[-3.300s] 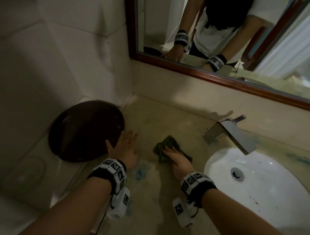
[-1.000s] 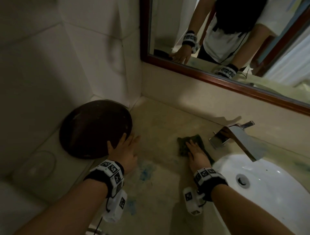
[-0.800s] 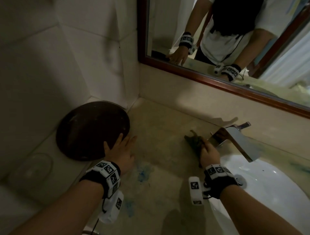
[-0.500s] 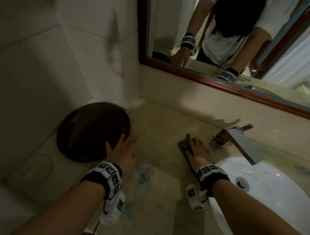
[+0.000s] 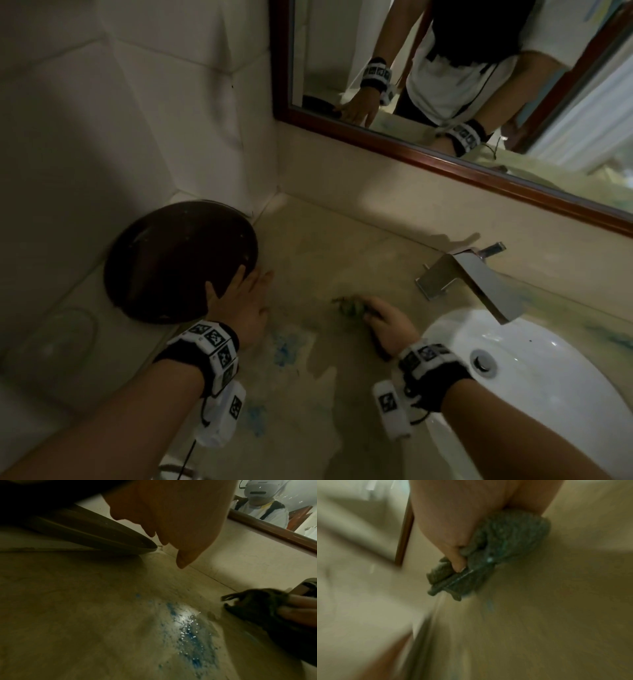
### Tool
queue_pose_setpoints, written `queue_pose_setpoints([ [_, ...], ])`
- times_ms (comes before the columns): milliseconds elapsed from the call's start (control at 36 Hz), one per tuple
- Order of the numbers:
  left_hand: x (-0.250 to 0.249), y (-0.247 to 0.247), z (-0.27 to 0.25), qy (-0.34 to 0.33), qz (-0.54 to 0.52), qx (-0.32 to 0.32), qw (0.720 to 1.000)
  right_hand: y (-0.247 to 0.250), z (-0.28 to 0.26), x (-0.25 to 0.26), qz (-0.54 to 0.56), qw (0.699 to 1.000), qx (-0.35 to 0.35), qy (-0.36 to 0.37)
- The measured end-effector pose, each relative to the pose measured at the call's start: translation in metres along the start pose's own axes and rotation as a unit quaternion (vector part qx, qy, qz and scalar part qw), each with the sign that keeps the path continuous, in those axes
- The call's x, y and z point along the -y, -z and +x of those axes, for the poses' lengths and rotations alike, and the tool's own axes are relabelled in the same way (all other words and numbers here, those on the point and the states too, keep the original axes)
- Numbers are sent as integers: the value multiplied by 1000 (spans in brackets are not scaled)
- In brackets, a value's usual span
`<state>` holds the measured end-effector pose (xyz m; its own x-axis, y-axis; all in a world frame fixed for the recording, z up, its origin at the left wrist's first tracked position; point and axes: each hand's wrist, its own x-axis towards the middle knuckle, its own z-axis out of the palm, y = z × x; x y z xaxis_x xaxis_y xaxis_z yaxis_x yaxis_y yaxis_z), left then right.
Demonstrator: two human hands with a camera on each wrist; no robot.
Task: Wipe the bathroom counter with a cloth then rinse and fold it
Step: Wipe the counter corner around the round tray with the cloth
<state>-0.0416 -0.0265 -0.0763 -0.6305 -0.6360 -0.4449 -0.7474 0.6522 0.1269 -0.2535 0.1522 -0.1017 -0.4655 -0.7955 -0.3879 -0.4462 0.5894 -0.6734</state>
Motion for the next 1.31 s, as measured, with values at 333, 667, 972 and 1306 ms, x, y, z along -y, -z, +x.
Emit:
queue_pose_setpoints([
  [333, 13, -11, -2, 36, 1, 12, 999, 20, 13, -38, -224, 970, -12, -98],
  [667, 29, -23, -9, 51, -44, -21, 997, -28, 4, -12, -246, 968, 20, -42],
  [972, 39, -25, -16, 63, -55, 3, 997, -48, -5, 2, -180, 977, 70, 89],
  [1306, 54, -24, -21, 94, -57, 7, 994, 15, 0, 11, 185, 963, -183, -65],
])
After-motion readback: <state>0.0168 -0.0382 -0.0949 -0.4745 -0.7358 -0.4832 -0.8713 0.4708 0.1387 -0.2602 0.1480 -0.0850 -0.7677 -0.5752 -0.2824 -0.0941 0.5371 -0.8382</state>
